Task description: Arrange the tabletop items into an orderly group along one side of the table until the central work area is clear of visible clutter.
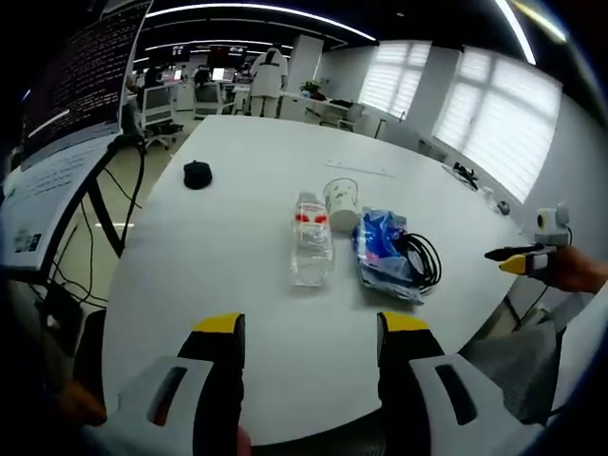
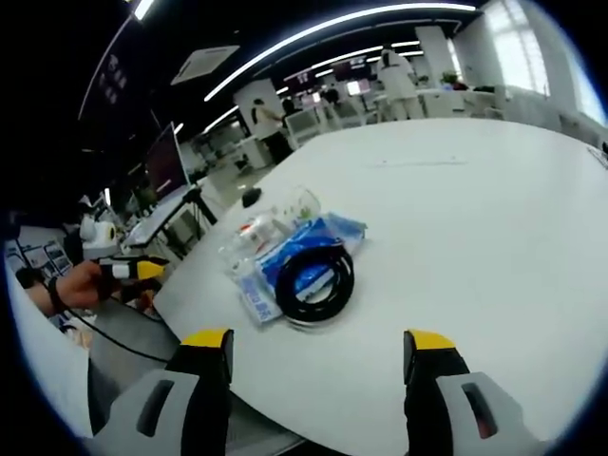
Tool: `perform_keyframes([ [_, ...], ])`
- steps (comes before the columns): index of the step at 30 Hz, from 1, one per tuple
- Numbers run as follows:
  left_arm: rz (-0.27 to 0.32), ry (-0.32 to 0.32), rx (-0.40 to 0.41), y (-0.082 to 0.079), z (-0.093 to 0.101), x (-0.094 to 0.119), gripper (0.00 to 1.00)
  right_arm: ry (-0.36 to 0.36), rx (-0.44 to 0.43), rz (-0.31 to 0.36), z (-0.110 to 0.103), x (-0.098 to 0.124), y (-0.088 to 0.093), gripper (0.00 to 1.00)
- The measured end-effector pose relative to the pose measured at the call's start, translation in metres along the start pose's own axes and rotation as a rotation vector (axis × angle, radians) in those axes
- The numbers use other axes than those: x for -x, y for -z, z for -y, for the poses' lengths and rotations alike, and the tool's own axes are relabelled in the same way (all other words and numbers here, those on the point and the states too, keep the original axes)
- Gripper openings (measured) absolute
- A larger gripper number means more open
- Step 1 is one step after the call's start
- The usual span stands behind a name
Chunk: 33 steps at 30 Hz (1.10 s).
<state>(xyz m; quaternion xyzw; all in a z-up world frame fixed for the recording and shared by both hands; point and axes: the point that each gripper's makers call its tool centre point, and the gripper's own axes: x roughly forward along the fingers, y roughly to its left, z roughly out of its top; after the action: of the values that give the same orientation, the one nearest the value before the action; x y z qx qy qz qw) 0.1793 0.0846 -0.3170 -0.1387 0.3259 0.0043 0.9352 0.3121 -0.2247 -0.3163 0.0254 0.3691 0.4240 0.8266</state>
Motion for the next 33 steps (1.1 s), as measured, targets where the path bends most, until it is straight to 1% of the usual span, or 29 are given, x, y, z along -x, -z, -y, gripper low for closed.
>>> perform_keyframes([
  [14, 0.003, -0.004, 0.015, 0.0, -0.001, 0.002, 0.55, -0.001, -0.005, 0.002, -0.002, 0.0, 0.001, 0.73],
  [19, -0.004, -0.005, 0.005, 0.0, -0.003, 0.001, 0.55, 0.002, -0.009, 0.006, 0.0, 0.0, 0.001, 0.73],
  [23, -0.003, -0.003, 0.004, -0.001, -0.002, 0.001, 0.55, 0.006, -0.015, 0.008, 0.002, 0.0, 0.002, 0.72],
  [29, -0.016, 0.007, -0.001, 0.002, 0.0, -0.006, 0.54, 0.013, -0.023, 0.005, 0.003, 0.003, 0.005, 0.72],
  [33, -0.018, 0.015, 0.002, -0.001, 0.005, -0.011, 0.53, 0.021, -0.03, 0.011, 0.005, 0.006, 0.005, 0.71],
])
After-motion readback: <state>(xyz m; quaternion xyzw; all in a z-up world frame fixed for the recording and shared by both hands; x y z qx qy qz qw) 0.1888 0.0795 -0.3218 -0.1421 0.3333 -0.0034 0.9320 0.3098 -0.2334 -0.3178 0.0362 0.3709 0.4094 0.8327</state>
